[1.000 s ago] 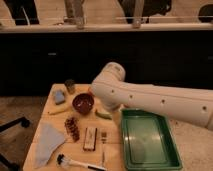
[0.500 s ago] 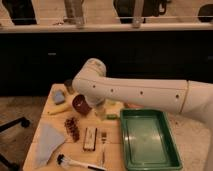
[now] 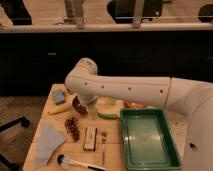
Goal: Place banana in paper cup
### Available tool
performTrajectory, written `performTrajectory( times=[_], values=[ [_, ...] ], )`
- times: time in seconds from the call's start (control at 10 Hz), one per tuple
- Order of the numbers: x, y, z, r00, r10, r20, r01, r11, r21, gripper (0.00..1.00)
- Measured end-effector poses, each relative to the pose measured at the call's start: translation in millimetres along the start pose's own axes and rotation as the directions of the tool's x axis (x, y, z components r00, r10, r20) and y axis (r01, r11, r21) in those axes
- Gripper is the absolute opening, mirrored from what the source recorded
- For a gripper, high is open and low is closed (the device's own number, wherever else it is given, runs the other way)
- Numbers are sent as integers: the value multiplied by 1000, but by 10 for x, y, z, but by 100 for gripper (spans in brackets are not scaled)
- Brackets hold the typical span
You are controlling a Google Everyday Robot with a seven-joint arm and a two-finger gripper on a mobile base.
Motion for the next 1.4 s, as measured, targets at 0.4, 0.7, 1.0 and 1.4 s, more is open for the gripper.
performTrajectory(
  times=[0.4, 0.7, 1.0, 1.4],
  values=[
    [-26, -10, 7, 1000, 1, 9, -1, 1000, 0, 80],
    [-35, -11, 11, 1000, -1, 9, 1, 1000, -1, 80],
    [-302, -126, 88, 999, -39, 4, 39, 999, -13, 80],
    [-874, -458, 81, 996, -86, 16, 86, 996, -10, 80]
  ],
)
